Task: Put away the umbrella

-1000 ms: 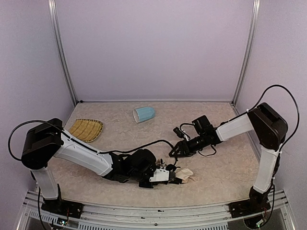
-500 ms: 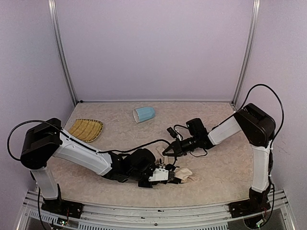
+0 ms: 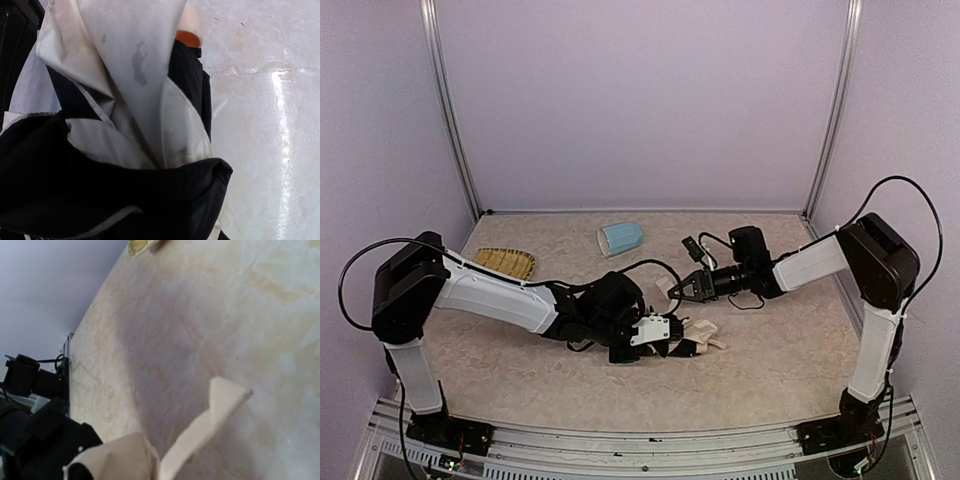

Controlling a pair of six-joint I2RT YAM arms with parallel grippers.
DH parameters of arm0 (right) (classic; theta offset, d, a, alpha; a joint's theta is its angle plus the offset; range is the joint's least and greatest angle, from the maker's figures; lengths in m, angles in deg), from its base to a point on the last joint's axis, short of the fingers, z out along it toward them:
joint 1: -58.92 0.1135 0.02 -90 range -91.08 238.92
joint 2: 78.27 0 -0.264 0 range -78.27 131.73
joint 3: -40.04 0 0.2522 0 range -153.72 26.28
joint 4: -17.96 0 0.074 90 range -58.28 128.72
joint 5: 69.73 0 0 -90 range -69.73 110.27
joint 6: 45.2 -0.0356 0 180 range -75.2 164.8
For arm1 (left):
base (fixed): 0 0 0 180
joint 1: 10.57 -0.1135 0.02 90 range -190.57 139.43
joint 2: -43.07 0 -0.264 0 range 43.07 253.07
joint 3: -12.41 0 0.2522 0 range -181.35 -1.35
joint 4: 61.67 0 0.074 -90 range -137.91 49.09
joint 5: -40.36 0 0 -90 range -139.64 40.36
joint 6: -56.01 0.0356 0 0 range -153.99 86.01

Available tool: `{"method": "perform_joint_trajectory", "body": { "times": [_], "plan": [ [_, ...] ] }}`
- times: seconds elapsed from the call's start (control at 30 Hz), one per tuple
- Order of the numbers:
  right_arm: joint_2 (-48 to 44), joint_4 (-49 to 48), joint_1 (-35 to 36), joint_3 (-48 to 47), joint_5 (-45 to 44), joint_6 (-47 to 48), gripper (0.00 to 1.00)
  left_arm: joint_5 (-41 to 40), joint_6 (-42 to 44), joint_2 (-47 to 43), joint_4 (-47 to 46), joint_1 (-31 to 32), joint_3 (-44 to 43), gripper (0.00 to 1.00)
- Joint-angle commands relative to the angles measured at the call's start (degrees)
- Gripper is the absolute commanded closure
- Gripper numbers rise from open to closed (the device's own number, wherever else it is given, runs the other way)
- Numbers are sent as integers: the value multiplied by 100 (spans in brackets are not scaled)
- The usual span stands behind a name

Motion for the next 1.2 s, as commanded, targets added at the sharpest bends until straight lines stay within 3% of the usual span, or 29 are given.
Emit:
{"method": "perform_joint_trajectory", "body": {
  "times": [0.0, 0.1, 0.43, 0.7, 0.9, 1.17],
  "plan": [
    [-470, -1185, -416, -11, -139, 233, 100, 1300, -41, 543, 2188, 0, -6, 100],
    [-583, -1595, -396, 314, 41, 318, 100, 1943, -81, 809, 2561, -359, -383, 100],
    [-2209, -1807, 169, 1939, -176, 2041, 100, 3684, -713, 1267, 2816, -1147, -1098, 100],
    [-3188, -1987, 1134, 2645, -1140, 3344, 100, 3885, -865, 1890, 3189, -1242, -1754, 100],
    [-3567, -1855, 1917, 2997, -1690, 4471, 100, 4217, -1195, 1885, 2763, -1526, -1644, 100],
    [-3374, -1716, 2658, 3017, -2504, 5194, 100, 4769, -1450, 1920, 2194, -1738, -1556, 100]
  ]
}}
